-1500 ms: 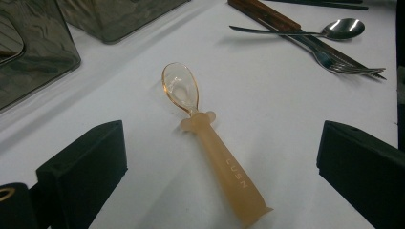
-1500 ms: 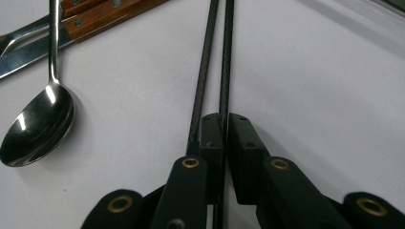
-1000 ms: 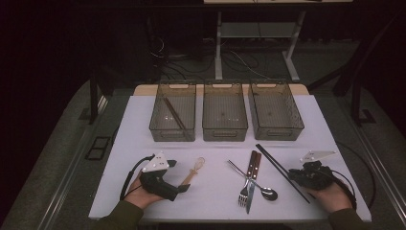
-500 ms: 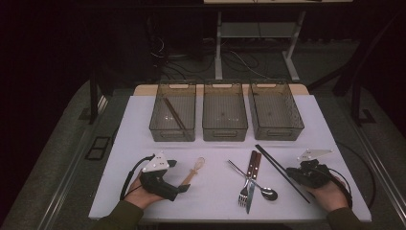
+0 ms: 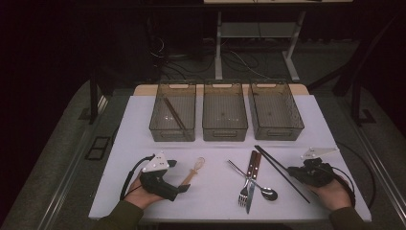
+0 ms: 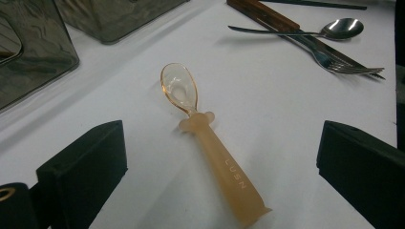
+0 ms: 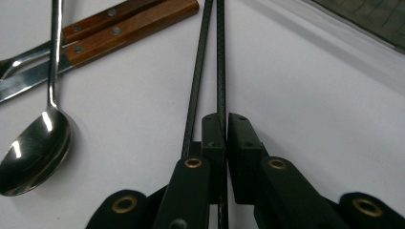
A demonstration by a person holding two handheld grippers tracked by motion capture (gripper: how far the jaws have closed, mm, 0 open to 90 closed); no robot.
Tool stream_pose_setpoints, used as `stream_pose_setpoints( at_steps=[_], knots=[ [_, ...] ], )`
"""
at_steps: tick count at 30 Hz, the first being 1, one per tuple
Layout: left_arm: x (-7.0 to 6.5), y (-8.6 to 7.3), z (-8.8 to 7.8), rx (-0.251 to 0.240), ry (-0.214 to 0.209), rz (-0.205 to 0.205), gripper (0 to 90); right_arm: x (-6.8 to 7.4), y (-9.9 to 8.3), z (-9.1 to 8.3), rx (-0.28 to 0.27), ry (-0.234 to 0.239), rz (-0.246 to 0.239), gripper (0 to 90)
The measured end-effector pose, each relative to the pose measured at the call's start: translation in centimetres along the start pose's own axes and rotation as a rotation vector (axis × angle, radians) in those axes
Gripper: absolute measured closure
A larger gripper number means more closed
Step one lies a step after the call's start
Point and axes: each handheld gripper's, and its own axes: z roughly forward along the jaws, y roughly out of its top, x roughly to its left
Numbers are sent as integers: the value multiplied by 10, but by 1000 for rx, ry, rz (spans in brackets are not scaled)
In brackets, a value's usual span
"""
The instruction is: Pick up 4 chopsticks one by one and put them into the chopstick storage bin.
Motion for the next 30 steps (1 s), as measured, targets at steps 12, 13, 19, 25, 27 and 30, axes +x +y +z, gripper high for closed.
stream_pose_setpoints(
  at_steps=[12,13,19,25,27,30],
  knots=[
    [0,0,0,1,2,1,19,-1,4,-19,-41,17,-6,857],
    [0,0,0,1,2,0,18,-1,5,-21,-42,19,-7,857],
    [1,0,0,0,3,0,19,2,9,-32,-78,23,-14,856],
    [0,0,0,0,4,0,19,4,13,-37,-112,49,-18,856],
    [1,0,-1,1,4,1,19,4,14,-39,-128,75,-19,856],
    [0,0,-1,0,3,1,19,6,17,-41,-142,101,-25,856]
  ],
)
